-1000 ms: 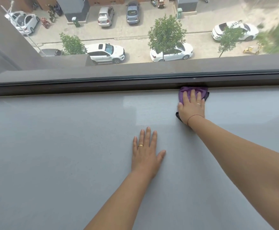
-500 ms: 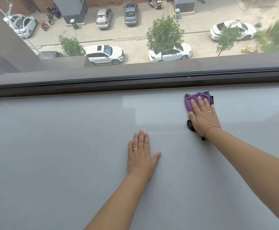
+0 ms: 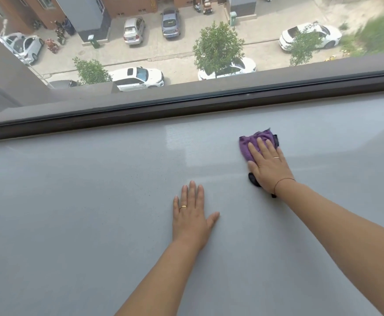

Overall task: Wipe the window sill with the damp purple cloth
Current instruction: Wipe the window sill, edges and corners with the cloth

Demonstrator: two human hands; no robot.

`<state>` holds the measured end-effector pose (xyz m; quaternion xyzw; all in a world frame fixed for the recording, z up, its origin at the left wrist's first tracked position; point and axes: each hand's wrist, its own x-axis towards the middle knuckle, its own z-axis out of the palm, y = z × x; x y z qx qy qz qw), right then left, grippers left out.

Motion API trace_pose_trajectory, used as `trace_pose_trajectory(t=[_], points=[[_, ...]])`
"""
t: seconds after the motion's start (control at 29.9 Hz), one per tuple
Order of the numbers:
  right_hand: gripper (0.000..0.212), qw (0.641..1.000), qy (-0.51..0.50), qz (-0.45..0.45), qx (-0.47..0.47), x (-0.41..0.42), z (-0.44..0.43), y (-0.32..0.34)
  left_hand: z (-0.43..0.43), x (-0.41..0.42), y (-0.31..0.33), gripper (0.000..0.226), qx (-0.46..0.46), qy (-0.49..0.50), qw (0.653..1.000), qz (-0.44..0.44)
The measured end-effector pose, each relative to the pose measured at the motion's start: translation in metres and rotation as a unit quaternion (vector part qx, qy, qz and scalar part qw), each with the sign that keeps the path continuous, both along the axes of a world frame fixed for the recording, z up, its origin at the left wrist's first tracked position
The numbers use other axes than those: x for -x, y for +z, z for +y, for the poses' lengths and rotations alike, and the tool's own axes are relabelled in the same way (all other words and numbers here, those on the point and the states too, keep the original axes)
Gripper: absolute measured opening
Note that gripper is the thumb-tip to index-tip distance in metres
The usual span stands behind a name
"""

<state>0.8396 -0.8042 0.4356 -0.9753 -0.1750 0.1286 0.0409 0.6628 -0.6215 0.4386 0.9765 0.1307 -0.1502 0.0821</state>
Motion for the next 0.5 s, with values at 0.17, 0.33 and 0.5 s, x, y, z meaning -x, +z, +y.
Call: trace_pose_trajectory(t=[0.17,0.33,0.5], points=[[0.058,0.991,-0.131,0.024,0.001,0.018,-0.001,0.007,-0.007,0.021,-0.002,0.077,-0.004,-0.010,1.000,0.004],[0.058,0.996,0.082,0.024,-0.022,0.097,0.059,-0.003,-0.017,0.043,-0.001,0.076,-0.002,-0.019,1.000,-0.003],[0.056,0.998,0.066,0.004,-0.011,0.098,0.005,-0.001,-0.017,0.076,-0.001,0.074,-0.008,-0.044,0.999,0.005]])
